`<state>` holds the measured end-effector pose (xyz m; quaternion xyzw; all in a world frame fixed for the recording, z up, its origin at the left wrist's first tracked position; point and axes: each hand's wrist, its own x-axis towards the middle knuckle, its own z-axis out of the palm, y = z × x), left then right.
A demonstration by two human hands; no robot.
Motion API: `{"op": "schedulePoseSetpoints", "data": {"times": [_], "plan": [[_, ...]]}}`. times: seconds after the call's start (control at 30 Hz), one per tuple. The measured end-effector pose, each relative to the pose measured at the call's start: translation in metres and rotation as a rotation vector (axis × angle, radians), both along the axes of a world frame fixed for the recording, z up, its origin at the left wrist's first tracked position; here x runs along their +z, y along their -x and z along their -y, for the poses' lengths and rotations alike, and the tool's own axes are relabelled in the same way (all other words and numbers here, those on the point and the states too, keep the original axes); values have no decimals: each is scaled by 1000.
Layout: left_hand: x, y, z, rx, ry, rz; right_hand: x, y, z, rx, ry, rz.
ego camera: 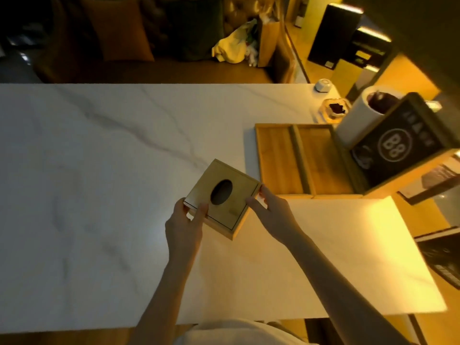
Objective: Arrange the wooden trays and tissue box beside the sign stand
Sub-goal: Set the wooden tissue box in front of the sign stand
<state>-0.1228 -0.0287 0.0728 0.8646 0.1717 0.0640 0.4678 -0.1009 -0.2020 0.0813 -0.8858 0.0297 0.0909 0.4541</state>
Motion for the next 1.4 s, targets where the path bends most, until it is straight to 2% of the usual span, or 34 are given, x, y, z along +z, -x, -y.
{"op": "schedulePoseSetpoints", "data": {"times": [0.3,0.6,0.93,1.4], "plan": [[-10,9,121,-156,-26,0,-6,37,117,-251,25,-76],[-30,23,206,-240,-45,-16,-19,70,193,-421,-89,-82],[-53,32,252,-294,-69,-109,-41,88,232,-477,-145,-133],[-53,45,262,-295,0,-159,-48,83,250,-538,-240,-102]]}}
